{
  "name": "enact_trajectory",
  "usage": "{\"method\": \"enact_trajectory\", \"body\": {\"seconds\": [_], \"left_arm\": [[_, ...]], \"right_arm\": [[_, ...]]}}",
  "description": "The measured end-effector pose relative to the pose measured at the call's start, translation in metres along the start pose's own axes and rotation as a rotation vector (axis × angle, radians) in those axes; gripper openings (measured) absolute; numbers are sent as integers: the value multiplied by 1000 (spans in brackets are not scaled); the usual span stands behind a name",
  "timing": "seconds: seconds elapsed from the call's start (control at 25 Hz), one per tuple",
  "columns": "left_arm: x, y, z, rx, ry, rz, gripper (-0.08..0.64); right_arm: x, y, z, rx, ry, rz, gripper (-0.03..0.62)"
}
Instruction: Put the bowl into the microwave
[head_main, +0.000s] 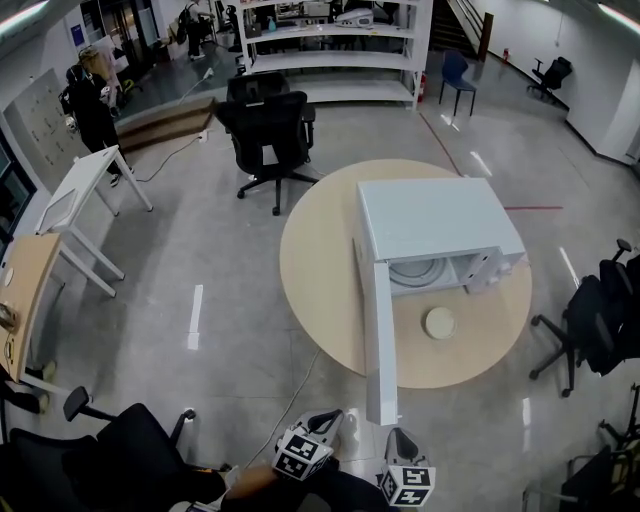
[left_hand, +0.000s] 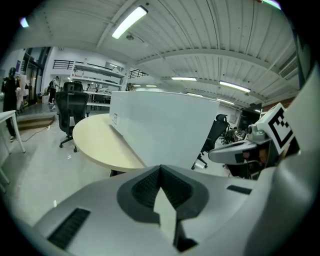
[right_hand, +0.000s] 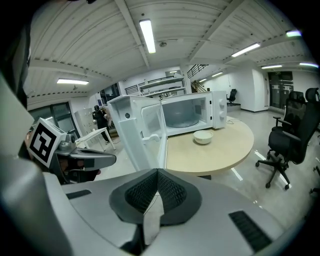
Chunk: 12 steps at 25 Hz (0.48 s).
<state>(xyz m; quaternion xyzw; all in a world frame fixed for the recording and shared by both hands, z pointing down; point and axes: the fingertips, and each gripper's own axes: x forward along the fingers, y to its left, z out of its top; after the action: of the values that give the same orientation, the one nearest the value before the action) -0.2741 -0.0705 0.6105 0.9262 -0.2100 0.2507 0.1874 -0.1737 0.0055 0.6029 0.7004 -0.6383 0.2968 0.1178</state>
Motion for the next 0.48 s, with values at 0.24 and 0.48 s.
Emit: {"method": "enact_trajectory", "body": {"seconds": [0.24,0.48], "left_arm": [[-6,-1,5,-20,-20,10,46],[-14,6,6,-56,-58,69,46]], "right_arm": [[3,2,7,-28,10,8,15],[12,8,5,-76,47,54,15]]}}
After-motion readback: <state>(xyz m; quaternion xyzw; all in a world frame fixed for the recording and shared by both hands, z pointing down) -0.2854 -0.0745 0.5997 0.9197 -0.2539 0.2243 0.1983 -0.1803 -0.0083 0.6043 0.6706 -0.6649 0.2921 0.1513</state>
